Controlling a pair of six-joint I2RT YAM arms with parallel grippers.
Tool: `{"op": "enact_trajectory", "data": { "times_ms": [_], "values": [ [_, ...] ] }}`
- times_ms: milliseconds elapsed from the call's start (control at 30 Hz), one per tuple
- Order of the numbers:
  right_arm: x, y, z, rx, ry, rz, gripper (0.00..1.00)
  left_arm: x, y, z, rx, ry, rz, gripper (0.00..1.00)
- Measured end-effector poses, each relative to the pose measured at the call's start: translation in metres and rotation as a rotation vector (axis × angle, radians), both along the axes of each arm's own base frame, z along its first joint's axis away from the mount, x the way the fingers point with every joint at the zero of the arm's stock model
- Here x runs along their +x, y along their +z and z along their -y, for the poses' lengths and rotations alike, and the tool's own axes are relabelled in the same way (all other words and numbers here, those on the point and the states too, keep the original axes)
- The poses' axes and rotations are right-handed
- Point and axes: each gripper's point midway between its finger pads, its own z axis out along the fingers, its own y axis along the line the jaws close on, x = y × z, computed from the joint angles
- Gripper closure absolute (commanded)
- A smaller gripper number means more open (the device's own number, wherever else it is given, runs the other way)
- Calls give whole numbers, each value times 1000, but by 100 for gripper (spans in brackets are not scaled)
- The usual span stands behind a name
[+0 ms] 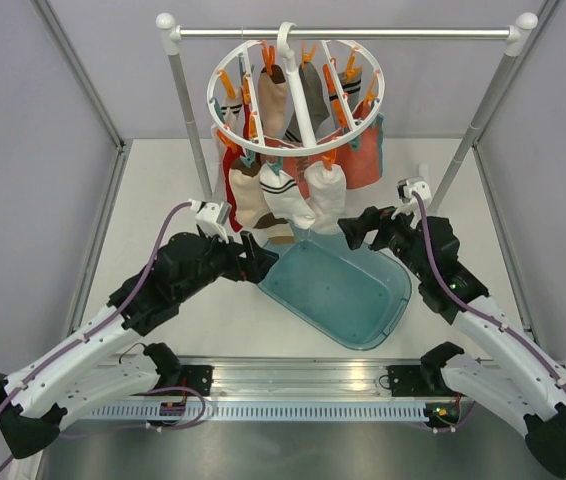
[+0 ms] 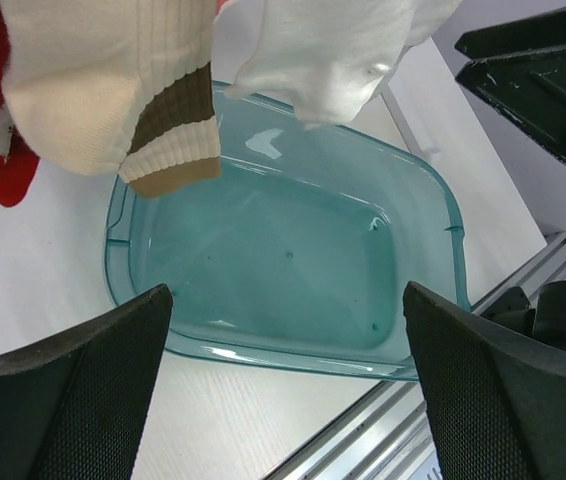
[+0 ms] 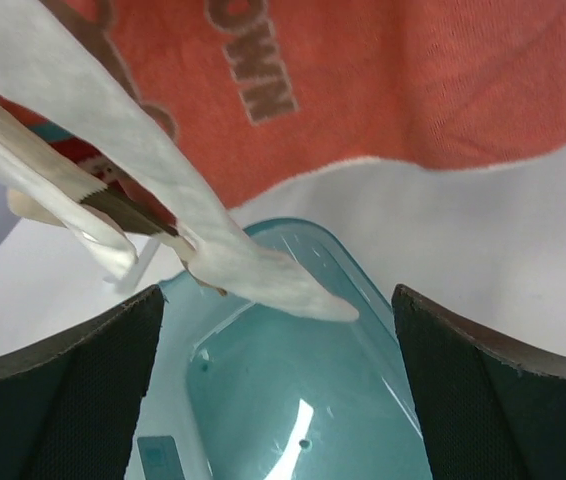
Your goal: Remove the socks clipped to the hanger
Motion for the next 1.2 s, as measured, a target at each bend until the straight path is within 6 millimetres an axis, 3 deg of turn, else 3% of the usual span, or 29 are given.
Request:
{"op": "enact_trajectory", "data": {
  "times_ms": [167, 367, 467, 567, 600, 667, 700, 800, 900, 967, 1200],
  "values": [
    [8, 15, -14, 16, 59, 82, 2, 0, -1, 12, -19, -31, -2, 3],
    [22, 6, -27, -10, 98, 99, 3, 0, -1, 25, -44, -54, 0, 4],
    [27, 1, -32, -19, 115, 101, 8, -2, -3, 31, -50, -71, -2, 4],
    [29, -3, -37, -21, 132, 101, 20, -3, -6, 36, -54, -87, -4, 4],
    [29, -3, -38, -19, 136, 101, 30, -2, -8, 38, -56, -89, -3, 3],
    [29, -2, -40, -13, 146, 105, 41, -1, -11, 41, -57, -93, -4, 3],
    [28, 0, -41, -7, 153, 108, 54, -1, -12, 43, -57, -94, -3, 3],
    [26, 3, -44, 12, 171, 113, 79, 3, -15, 47, -58, -94, -1, 3],
    [23, 6, -48, 34, 193, 109, 95, 6, -13, 51, -74, -95, 14, 3],
    [21, 7, -50, 44, 207, 107, 99, 8, -13, 54, -84, -96, 22, 3],
    [3, 19, -48, 70, 236, 105, 99, 15, -27, 67, -99, -113, 28, 2]
  ]
}}
